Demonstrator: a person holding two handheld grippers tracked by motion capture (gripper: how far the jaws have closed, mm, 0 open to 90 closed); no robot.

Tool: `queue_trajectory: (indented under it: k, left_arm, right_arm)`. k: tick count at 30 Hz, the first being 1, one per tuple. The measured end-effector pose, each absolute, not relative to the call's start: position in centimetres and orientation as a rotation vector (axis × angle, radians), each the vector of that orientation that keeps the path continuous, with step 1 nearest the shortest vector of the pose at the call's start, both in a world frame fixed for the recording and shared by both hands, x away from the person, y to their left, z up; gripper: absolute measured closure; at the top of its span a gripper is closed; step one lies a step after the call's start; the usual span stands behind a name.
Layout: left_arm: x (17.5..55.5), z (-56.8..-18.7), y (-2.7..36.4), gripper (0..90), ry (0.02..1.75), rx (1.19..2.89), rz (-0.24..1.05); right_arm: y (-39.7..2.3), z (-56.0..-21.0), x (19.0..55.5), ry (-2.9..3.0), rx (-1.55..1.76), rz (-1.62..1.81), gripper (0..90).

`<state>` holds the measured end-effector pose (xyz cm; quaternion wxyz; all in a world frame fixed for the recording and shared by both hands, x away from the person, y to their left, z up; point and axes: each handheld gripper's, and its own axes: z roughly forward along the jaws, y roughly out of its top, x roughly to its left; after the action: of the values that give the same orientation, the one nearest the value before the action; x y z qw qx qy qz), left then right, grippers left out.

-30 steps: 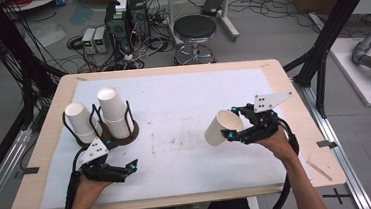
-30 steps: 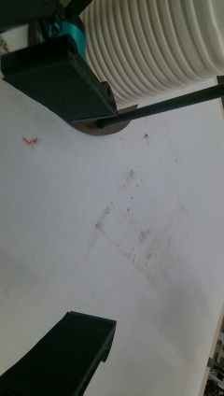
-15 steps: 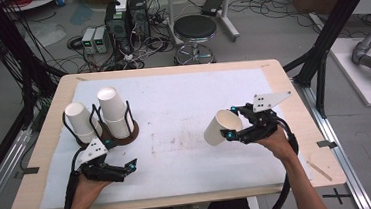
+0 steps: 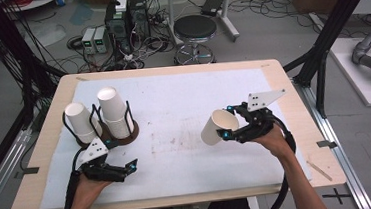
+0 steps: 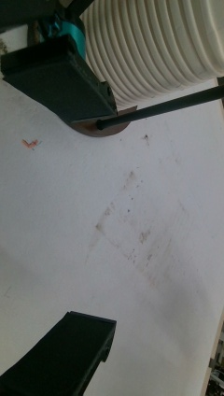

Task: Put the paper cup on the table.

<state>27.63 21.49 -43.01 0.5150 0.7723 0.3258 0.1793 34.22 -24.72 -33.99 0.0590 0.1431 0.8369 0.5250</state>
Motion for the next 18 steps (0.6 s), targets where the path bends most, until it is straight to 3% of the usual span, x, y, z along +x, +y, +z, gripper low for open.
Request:
queue_trajectory:
  k: [18]
  left_arm:
    - [27.8,-43.2,21.6,1.7,0.783,1.865,0.426]
  right_arm:
    - [-20.9,-33.8,35.2,2.628,0.342,1.462,28.6]
